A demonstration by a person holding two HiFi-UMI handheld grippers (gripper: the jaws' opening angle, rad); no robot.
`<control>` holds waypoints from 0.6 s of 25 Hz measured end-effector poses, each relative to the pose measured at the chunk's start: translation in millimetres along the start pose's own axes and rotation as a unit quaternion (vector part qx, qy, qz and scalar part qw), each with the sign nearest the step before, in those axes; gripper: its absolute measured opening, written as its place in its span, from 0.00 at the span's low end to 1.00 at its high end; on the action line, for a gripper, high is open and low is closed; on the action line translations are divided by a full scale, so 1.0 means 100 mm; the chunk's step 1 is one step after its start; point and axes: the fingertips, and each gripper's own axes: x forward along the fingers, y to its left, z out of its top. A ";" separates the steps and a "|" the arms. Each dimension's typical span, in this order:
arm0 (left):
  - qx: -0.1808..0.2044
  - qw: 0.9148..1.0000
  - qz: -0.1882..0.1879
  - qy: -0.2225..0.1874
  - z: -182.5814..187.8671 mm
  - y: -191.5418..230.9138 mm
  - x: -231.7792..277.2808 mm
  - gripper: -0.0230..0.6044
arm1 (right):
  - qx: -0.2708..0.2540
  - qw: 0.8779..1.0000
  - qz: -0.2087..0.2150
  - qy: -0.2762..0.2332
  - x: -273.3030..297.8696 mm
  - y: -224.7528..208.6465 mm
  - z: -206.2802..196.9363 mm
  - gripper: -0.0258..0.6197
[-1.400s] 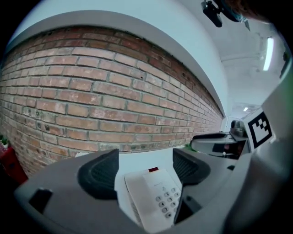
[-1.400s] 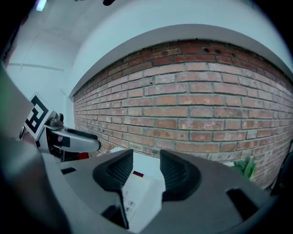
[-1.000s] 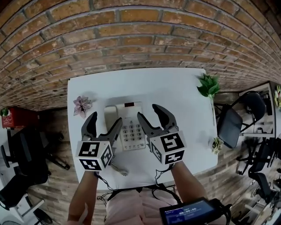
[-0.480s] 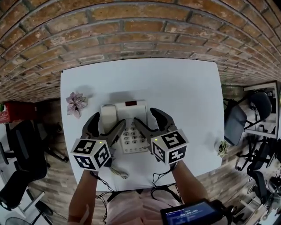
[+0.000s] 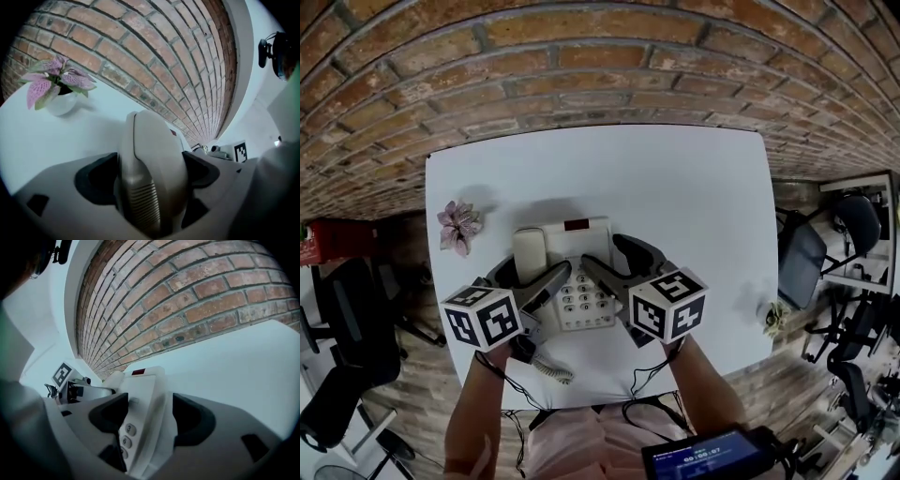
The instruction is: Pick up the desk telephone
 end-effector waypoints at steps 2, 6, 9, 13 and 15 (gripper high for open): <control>0.001 1.000 -0.004 0.005 0.00 0.00 0.01 0.74 | 0.014 1.000 0.008 0.001 0.01 0.00 -0.01 0.51; 0.000 1.000 -0.017 0.012 -0.01 -0.01 0.02 0.74 | 0.058 0.998 0.035 0.001 0.05 0.00 -0.06 0.51; 0.003 1.000 -0.021 0.019 -0.01 -0.01 0.03 0.74 | 0.075 0.996 0.058 0.005 0.07 0.03 -0.06 0.49; 0.011 1.000 -0.014 0.022 -0.02 -0.01 0.03 0.74 | 0.071 0.995 0.068 0.007 0.08 0.05 -0.06 0.47; 0.015 1.000 -0.009 0.017 -0.01 -0.01 0.02 0.74 | 0.069 0.995 0.068 0.007 0.08 0.05 -0.06 0.47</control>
